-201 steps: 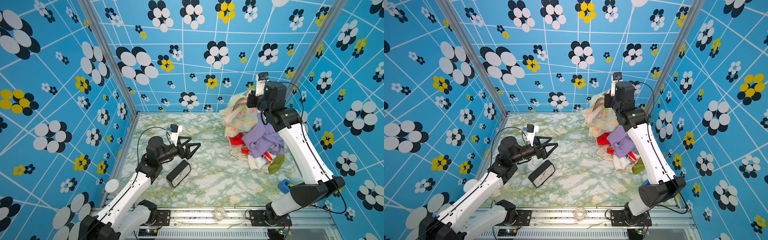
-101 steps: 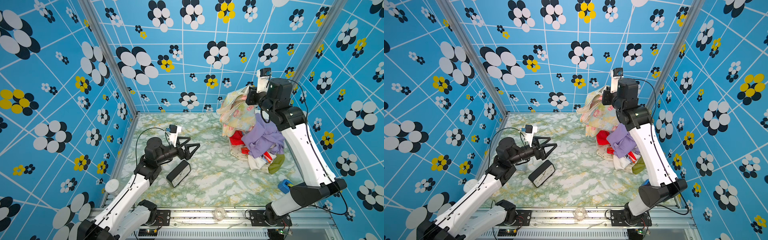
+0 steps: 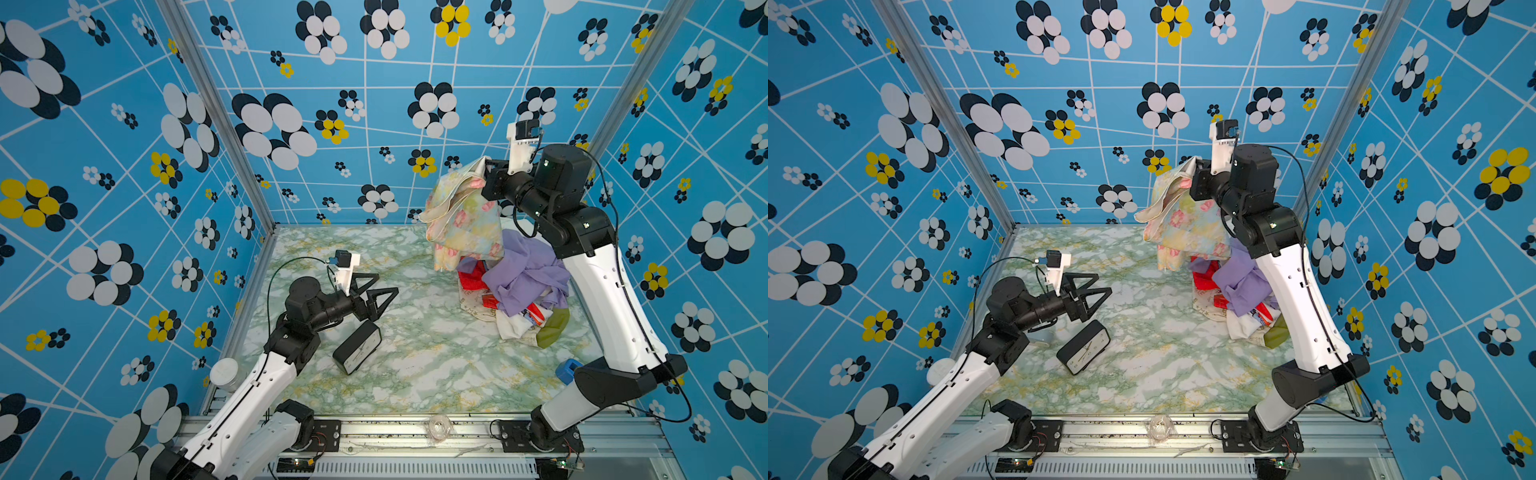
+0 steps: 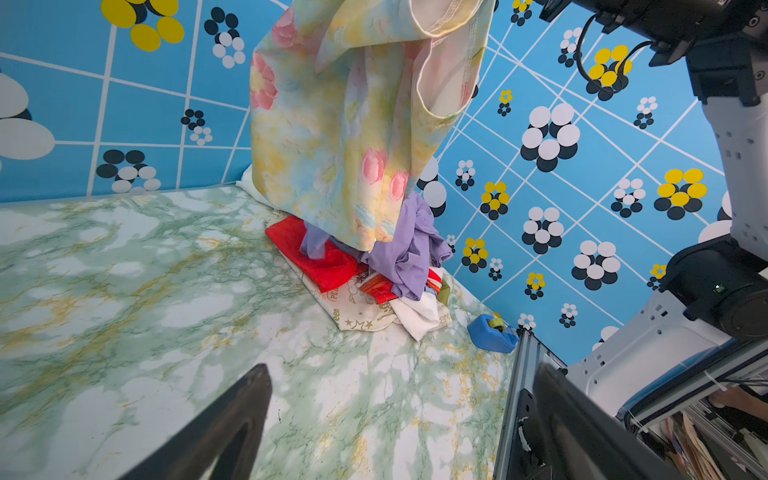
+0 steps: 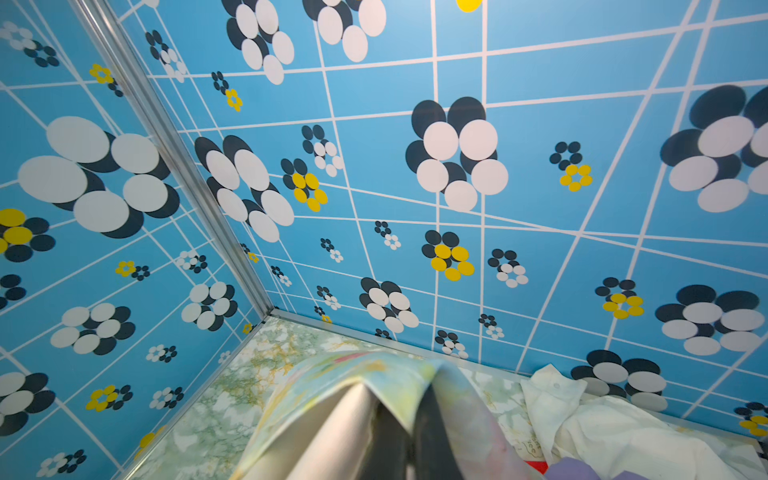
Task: Pick out a specific cloth from the pile
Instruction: 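Lift the floral cloth up out of the pile with the right gripper, then carry the floral cloth toward the open table area farther from the pile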
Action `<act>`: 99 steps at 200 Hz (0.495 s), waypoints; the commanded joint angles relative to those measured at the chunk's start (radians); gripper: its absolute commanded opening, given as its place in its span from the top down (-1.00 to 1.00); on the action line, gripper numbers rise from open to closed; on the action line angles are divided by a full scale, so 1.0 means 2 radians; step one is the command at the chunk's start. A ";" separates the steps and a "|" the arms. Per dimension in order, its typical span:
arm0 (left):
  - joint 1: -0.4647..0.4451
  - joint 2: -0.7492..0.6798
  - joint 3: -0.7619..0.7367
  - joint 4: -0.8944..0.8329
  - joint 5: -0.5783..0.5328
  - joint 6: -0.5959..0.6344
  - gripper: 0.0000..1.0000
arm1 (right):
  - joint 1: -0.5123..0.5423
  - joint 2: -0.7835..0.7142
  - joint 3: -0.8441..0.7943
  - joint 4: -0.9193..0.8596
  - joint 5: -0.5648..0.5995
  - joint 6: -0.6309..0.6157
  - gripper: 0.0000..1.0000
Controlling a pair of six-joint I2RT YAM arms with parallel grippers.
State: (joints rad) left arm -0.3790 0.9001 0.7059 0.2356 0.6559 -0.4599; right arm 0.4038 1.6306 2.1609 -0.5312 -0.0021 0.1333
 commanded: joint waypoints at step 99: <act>0.004 -0.071 -0.005 -0.056 -0.018 0.029 -0.99 | 0.068 0.158 0.161 0.010 -0.128 0.086 1.00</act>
State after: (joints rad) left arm -0.3790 0.7891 0.7059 0.1566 0.6338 -0.4244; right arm 0.5133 1.8889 2.4336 -0.5434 -0.1852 0.2489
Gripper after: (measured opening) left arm 0.992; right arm 0.049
